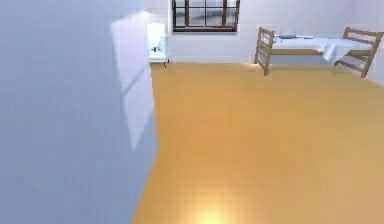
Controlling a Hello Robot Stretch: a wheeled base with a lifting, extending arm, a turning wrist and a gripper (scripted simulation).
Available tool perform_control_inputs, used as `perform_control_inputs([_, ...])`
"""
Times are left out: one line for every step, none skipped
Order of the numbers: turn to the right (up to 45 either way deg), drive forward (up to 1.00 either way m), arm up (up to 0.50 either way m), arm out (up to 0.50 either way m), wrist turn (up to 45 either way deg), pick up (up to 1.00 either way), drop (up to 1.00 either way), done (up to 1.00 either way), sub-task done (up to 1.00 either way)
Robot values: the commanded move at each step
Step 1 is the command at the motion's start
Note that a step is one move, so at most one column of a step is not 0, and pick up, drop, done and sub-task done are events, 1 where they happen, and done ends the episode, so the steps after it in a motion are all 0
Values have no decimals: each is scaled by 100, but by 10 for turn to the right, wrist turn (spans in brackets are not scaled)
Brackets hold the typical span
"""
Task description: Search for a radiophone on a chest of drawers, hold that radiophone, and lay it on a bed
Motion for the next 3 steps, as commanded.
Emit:
perform_control_inputs([0,100,0,0,0,0,0,0,0])
perform_control_inputs([0,100,0,0,0,0,0,0,0])
perform_control_inputs([-450,0,0,0,0,0,0,0,0])
